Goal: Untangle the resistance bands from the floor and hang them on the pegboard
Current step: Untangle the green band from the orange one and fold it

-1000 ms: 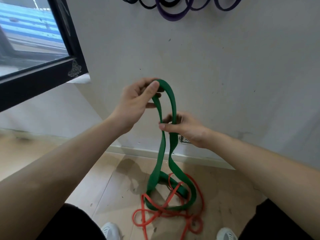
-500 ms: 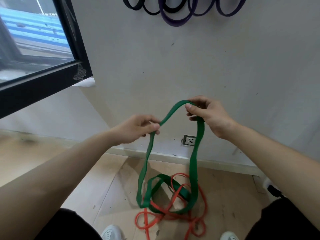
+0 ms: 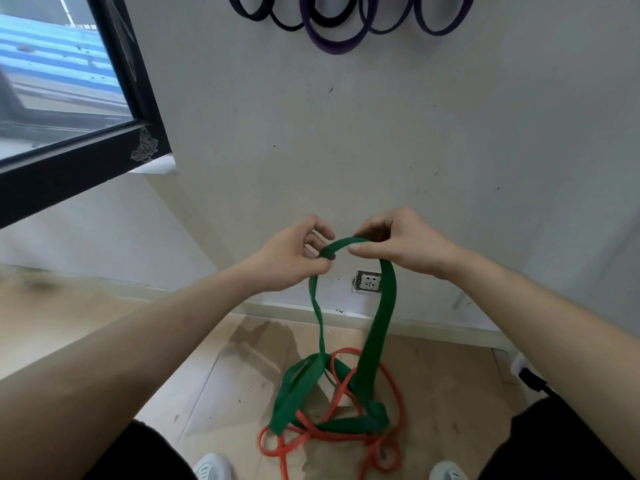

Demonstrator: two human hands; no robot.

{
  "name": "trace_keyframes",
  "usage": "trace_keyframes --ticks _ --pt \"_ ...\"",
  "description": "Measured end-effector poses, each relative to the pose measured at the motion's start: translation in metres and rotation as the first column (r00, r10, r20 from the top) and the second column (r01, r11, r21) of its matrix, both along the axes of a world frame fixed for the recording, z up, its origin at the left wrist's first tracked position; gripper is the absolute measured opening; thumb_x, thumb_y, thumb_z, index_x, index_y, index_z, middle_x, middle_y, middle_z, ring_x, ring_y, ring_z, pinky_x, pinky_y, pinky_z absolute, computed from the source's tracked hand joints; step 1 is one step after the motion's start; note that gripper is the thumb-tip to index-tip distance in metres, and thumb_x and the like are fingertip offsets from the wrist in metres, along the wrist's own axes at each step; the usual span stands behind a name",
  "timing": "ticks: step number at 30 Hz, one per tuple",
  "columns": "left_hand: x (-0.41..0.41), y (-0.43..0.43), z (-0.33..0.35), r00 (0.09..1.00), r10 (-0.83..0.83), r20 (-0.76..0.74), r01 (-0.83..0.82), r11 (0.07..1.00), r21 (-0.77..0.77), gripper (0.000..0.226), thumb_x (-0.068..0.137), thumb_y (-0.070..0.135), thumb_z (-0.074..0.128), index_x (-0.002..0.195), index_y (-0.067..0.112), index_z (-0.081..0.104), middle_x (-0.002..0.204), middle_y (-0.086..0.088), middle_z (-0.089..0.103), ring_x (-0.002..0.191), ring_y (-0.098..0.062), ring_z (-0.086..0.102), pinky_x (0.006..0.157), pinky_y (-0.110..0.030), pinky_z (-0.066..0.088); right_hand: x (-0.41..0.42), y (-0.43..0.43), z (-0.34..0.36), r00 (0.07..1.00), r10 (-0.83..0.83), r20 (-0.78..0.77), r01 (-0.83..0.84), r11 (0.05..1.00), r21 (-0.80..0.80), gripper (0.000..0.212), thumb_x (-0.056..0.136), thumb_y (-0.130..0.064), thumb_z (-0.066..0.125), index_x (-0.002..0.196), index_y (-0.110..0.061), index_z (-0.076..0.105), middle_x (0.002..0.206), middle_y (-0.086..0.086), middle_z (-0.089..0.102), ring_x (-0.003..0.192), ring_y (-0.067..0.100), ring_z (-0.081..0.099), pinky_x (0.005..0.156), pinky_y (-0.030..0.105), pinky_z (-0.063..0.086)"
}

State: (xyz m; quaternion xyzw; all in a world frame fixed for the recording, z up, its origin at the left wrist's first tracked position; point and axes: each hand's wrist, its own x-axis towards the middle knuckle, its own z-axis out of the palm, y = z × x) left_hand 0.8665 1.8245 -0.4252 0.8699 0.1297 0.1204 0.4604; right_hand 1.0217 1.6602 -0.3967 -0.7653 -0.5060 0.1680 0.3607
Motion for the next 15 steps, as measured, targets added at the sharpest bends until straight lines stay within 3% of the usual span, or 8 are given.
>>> trace_keyframes --ticks 2,5,9,13,15 --pt "0.0 0.009 0.005 0.999 0.018 0.041 -0.022 0.995 0.093 0.026 0.084 0.009 0.071 0.098 0.029 0.062 0.099 -0.007 0.072 0.076 -0.015 0.066 0.088 -0.046 0.058 0.007 0.0 -0.005 0.995 0.001 0.1 0.002 1.0 -0.031 0.018 0.084 -0.021 0.079 0.101 -0.022 0.074 0.085 0.0 0.071 0.074 0.01 0.064 0.068 0.023 0.052" --pt "0.0 0.019 0.016 0.999 0.025 0.048 -0.034 0.981 0.19 0.016 0.088 0.011 0.072 0.098 0.023 0.071 0.094 -0.002 0.074 0.086 -0.024 0.07 0.089 -0.045 0.057 0.011 0.004 -0.015 0.985 -0.001 0.172 0.016 0.996 -0.083 0.032 0.083 -0.012 0.076 0.108 -0.026 0.064 0.095 -0.004 0.066 0.085 0.014 0.067 0.074 0.03 0.058" --pt "-0.008 0.028 0.022 1.0 0.001 -0.022 0.002 0.992 0.123 0.011 0.094 0.011 0.067 0.103 0.009 0.072 0.097 -0.009 0.076 0.091 -0.026 0.072 0.093 -0.042 0.057 0.014 0.009 -0.025 0.998 0.034 0.053 -0.031 0.998 -0.058 0.023 0.084 -0.012 0.078 0.103 -0.015 0.064 0.097 0.002 0.068 0.087 0.02 0.069 0.078 0.032 0.06" --pt "-0.018 0.032 0.01 0.993 -0.049 -0.104 0.051 0.998 0.021 0.012 0.097 0.013 0.063 0.106 0.012 0.072 0.103 -0.003 0.076 0.099 -0.02 0.071 0.098 -0.037 0.055 0.016 0.006 -0.023 0.988 0.08 -0.132 -0.082 0.997 -0.007 0.012 0.088 -0.021 0.077 0.094 -0.011 0.074 0.089 0.012 0.072 0.08 0.016 0.063 0.079 0.033 0.052" --pt "-0.021 0.031 0.004 0.988 -0.085 -0.128 0.085 0.996 -0.009 0.013 0.099 0.012 0.061 0.104 0.015 0.072 0.096 0.006 0.075 0.097 -0.011 0.069 0.095 -0.028 0.05 0.015 0.004 -0.021 0.976 0.115 -0.187 -0.117 0.993 -0.001 0.013 0.091 -0.021 0.074 0.092 -0.008 0.075 0.084 0.01 0.068 0.079 0.014 0.058 0.076 0.03 0.046"
